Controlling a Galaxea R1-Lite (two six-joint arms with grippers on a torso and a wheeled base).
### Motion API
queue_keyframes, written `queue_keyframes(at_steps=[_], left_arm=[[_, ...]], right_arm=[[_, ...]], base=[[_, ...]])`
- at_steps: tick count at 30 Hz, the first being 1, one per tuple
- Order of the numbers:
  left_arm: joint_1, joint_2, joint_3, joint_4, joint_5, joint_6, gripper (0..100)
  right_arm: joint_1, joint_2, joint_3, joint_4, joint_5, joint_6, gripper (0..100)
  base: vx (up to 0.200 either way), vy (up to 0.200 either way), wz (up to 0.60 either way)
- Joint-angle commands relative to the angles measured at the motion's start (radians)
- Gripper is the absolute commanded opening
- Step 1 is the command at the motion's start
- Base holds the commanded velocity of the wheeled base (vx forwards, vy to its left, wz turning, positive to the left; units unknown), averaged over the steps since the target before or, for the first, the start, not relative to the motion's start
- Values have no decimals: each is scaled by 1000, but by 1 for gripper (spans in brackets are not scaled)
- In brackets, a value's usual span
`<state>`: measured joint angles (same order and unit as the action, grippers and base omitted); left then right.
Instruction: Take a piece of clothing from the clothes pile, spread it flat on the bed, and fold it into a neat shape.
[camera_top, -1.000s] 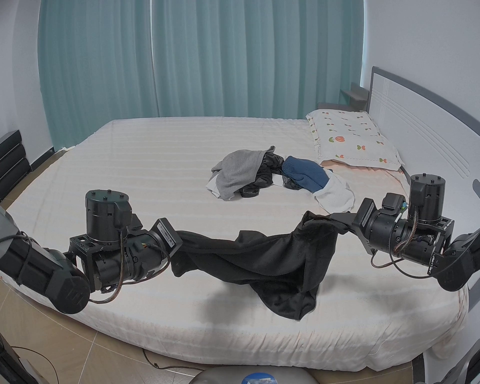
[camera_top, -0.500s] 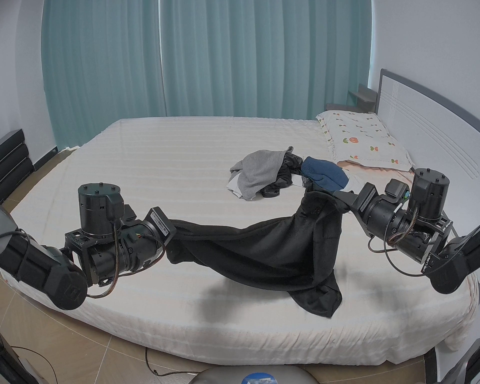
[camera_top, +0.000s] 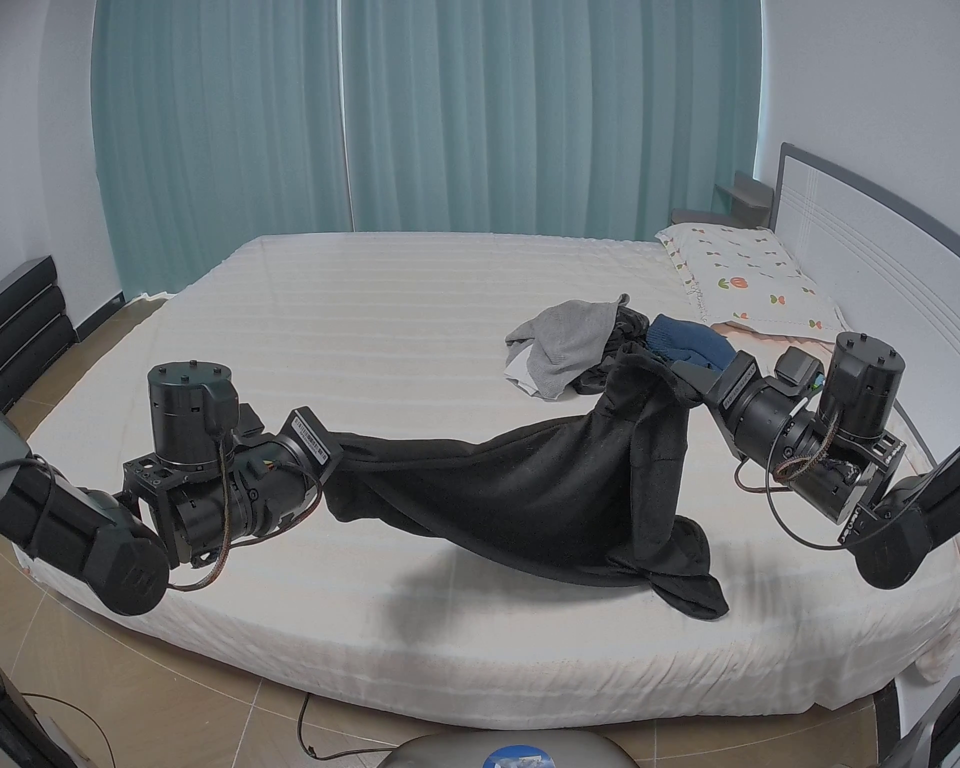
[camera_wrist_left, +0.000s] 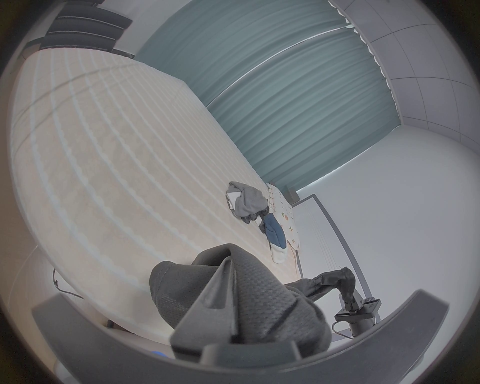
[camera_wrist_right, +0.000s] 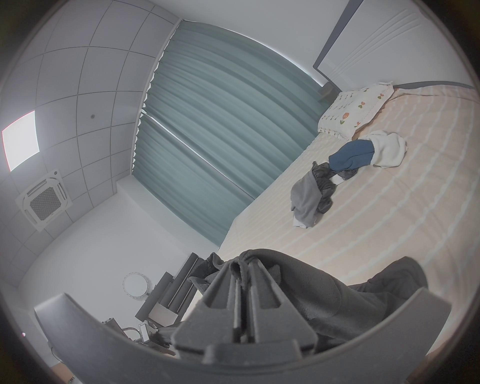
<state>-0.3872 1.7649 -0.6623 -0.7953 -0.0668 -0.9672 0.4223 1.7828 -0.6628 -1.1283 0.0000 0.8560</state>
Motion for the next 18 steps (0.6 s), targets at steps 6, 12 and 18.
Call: queue_keyframes(at_steps=[6,12,18], left_arm=[[2,-2,4,-1,-8,2,0],[4,-5,3,-1,-8,2,0],[5,-8,1,-1,-7,1,0]], right_arm=[[-13,4,-1,-1,9,5,0],[-13,3,-1,-8,2,6,0],[-13,6,0,-53,5,9,0]], base=[[0,200,0],[0,200,0],[0,200,0]])
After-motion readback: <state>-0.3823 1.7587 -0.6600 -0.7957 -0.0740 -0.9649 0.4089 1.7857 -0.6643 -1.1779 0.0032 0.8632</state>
